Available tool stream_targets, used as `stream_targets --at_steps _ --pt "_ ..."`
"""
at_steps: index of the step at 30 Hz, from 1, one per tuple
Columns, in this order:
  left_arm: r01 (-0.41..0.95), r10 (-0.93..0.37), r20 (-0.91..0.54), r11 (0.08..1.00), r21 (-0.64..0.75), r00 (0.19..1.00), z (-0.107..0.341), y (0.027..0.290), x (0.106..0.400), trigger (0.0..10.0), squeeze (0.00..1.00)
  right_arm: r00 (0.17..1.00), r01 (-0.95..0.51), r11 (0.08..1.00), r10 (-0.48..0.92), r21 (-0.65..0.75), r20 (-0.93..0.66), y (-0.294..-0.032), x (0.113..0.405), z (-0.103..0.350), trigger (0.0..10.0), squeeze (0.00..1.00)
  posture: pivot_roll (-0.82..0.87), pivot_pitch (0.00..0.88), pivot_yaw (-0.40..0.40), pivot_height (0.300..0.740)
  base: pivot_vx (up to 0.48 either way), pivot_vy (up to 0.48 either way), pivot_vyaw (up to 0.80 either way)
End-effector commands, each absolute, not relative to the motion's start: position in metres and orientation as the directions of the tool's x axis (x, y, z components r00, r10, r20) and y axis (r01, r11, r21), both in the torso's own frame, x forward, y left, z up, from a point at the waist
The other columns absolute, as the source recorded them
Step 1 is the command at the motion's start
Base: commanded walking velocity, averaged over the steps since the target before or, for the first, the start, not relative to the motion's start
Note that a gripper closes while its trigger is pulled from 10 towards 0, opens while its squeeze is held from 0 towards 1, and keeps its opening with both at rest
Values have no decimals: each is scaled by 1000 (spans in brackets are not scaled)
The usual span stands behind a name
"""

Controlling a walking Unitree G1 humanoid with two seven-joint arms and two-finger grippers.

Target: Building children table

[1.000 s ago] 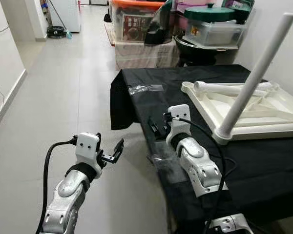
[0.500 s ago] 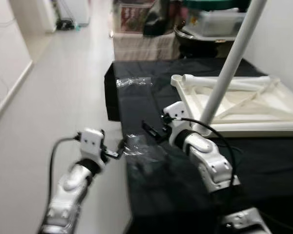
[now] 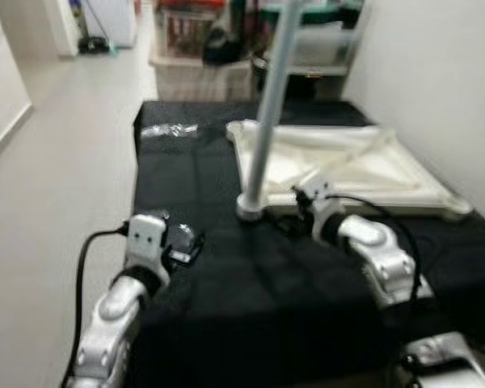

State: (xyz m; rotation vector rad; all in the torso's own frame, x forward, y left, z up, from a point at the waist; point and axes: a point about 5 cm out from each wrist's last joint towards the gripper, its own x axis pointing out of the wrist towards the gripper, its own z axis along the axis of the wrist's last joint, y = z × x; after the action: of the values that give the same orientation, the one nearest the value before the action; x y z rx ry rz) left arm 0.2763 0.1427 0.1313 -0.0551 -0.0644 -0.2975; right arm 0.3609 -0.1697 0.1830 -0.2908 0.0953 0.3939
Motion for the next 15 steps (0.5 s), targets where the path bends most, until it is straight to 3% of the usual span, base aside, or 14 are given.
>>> stream_targets --at_steps 1,5,15 --pt "310 -306 70 950 -46 949 131 138 276 10000 0 924 -376 893 339 -248 -180 -174 360 174 10000 0 70 0 -61 740 0 0 0" --pt "313 -310 69 948 -47 948 131 138 277 10000 0 865 -498 826 450 -263 -223 -152 361 165 10000 0 68 0 -58 740 0 0 0" --pt "279 -272 90 958 -70 958 133 140 277 10000 0 911 -411 884 388 -224 -140 -147 377 179 10000 0 72 0 -77 740 34 0 0"
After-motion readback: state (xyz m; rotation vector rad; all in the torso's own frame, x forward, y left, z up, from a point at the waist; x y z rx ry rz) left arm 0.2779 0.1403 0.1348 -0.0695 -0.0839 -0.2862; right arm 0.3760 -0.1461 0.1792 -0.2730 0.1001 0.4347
